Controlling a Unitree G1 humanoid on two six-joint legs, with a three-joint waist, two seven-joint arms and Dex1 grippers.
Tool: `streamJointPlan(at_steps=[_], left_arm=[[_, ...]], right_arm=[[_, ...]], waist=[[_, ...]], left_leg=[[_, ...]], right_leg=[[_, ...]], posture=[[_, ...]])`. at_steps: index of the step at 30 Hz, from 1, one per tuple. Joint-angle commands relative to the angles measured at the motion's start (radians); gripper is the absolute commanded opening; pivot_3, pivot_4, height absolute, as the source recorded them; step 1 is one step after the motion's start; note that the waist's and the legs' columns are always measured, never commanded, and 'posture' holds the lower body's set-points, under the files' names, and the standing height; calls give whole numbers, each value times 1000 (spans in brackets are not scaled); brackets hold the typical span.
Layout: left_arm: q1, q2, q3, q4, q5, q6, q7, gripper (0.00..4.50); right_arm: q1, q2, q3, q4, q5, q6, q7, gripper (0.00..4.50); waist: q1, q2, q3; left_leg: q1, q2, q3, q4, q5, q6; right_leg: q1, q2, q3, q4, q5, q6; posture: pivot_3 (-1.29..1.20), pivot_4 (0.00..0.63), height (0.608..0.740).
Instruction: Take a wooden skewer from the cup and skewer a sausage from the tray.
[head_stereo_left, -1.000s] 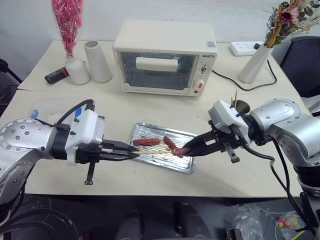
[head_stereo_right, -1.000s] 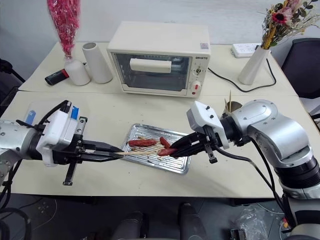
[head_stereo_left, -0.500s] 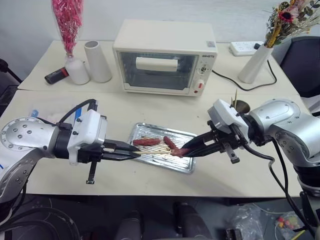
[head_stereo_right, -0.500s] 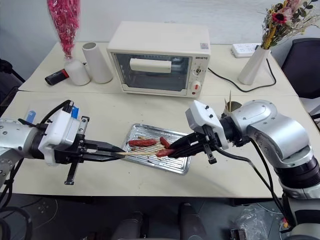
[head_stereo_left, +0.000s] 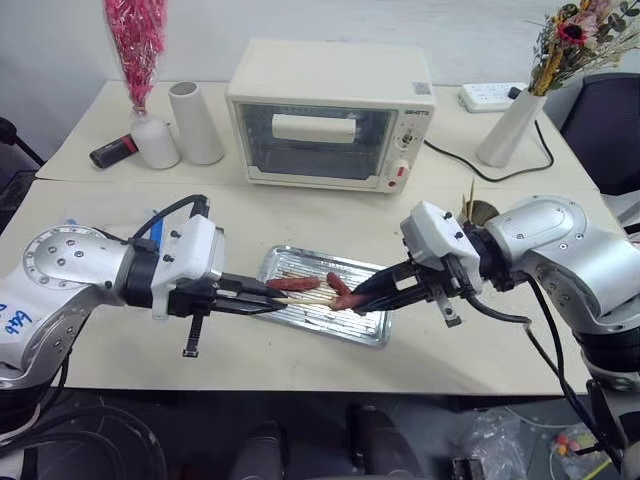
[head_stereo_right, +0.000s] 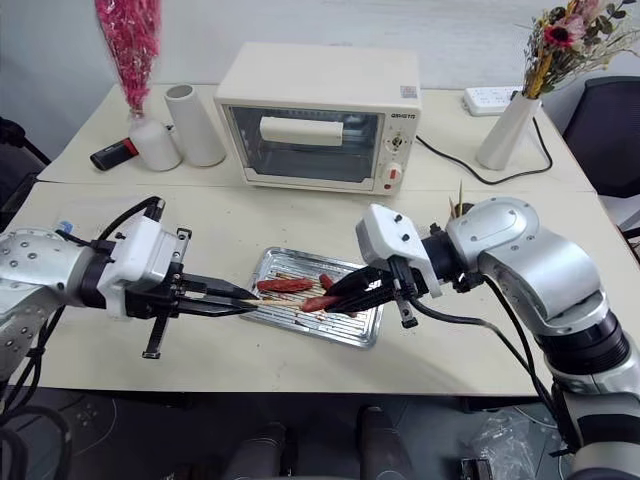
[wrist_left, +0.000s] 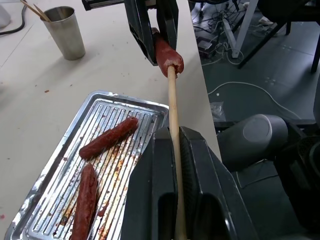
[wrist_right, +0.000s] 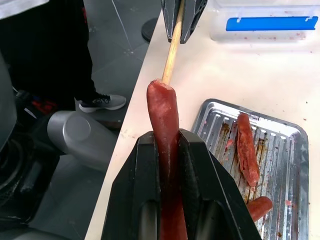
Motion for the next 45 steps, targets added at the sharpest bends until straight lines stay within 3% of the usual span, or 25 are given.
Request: streamJointPlan(at_steps=[1, 5, 10, 12, 15, 25, 34, 41, 45], left_arm=[[-35, -24, -20, -3, 19, -17, 16, 0], [-39, -32, -21, 4, 31, -18, 13, 0], [6, -32, 17, -13, 46, -16, 43, 0], [48, -31, 60, -26, 46, -8, 76, 0], [147, -48, 161, -65, 39, 19, 161, 0], [542, -230, 523, -341, 31, 174, 531, 0], [611, -394, 754, -390, 129, 282, 878, 0], [683, -443, 856, -263, 187, 232, 889, 0], [720, -421, 832, -167, 207, 153, 822, 0]], right_arm=[[15, 11, 4, -83, 4, -56, 2, 235], [22, 18, 6, -79, -11, -60, -7, 235], [23, 17, -1, -71, -22, -52, -29, 1786], [25, 12, -14, -62, -24, -51, -38, 1786], [-100, 43, -8, 94, -59, -58, -40, 1786], [-254, 91, -87, 329, -50, -13, -100, 1786], [-221, 121, -106, 276, 7, 37, -112, 1786], [-210, 119, -147, 231, 85, 127, -153, 1786], [-209, 111, -176, 213, 124, 166, -164, 1786]], waist=[[-1, 0, 0], [-1, 0, 0], [-1, 0, 0], [-1, 0, 0], [-5, 0, 0], [0, 0, 0], [-1, 0, 0], [-2, 0, 0], [-2, 0, 0]], left_leg=[[0, 0, 0, 0, 0, 0], [0, 0, 0, 0, 0, 0], [0, 0, 0, 0, 0, 0], [0, 0, 0, 0, 0, 0], [0, 0, 0, 1, 0, 0], [1, 4, -2, 0, 0, -1], [1, 3, -2, 0, 0, -1], [1, 2, -2, -1, 0, -1], [1, 3, -2, -1, 0, -2]], right_leg=[[0, 0, 0, 0, 0, 0], [0, 0, 0, 0, 0, 0], [0, 0, 0, 1, 0, 0], [0, 0, 0, 1, 0, 0], [0, 0, 1, 1, 0, 0], [0, -4, -1, 2, -2, -3], [0, -6, -2, 2, -1, -2], [0, -5, -2, 3, -1, -3], [0, -5, -3, 2, -2, -4]], posture=[[0, 150, 740], [0, 150, 740], [0, 150, 740], [0, 150, 740], [0, 150, 740], [0, 150, 740], [0, 150, 740], [0, 150, 740], [0, 150, 740]])
